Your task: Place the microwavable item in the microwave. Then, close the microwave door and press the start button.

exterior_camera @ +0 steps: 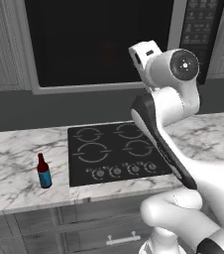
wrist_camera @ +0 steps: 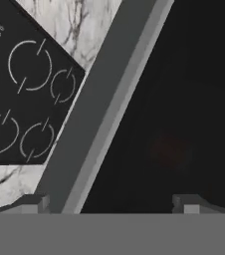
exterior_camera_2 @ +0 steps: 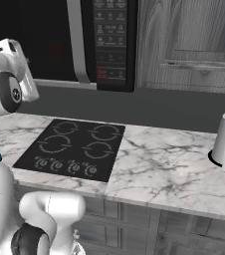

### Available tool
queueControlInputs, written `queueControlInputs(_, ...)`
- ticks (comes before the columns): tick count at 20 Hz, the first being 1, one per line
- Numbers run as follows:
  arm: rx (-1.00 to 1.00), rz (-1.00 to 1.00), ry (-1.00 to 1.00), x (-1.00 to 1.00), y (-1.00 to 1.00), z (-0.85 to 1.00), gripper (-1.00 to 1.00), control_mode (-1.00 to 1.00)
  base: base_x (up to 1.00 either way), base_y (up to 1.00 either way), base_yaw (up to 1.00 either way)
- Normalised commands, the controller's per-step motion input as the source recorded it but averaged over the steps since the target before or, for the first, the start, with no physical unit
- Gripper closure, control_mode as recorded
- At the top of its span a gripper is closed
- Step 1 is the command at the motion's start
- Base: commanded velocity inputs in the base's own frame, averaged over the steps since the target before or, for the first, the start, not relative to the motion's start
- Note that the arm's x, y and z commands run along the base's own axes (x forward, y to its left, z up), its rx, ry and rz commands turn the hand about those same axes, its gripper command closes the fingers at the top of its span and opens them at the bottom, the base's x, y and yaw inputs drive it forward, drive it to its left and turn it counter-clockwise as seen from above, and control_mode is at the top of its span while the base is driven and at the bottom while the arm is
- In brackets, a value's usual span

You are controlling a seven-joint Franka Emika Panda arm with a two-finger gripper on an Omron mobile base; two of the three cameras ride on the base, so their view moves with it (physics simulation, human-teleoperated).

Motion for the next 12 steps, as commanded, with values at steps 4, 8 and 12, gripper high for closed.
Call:
queueControlInputs(4, 0.45, 0.0, -0.08, -0.98, -1.0, 0.0, -1.0, -1.0, 0.0, 0.0, 0.0)
queueControlInputs(8, 0.52, 0.0, -0.02, -0.75, -1.0, 0.0, -1.0, -1.0, 0.0, 0.0, 0.0)
queueControlInputs(12, 0.5, 0.02, 0.0, -0.37, -1.0, 0.0, -1.0, -1.0, 0.0, 0.0, 0.0)
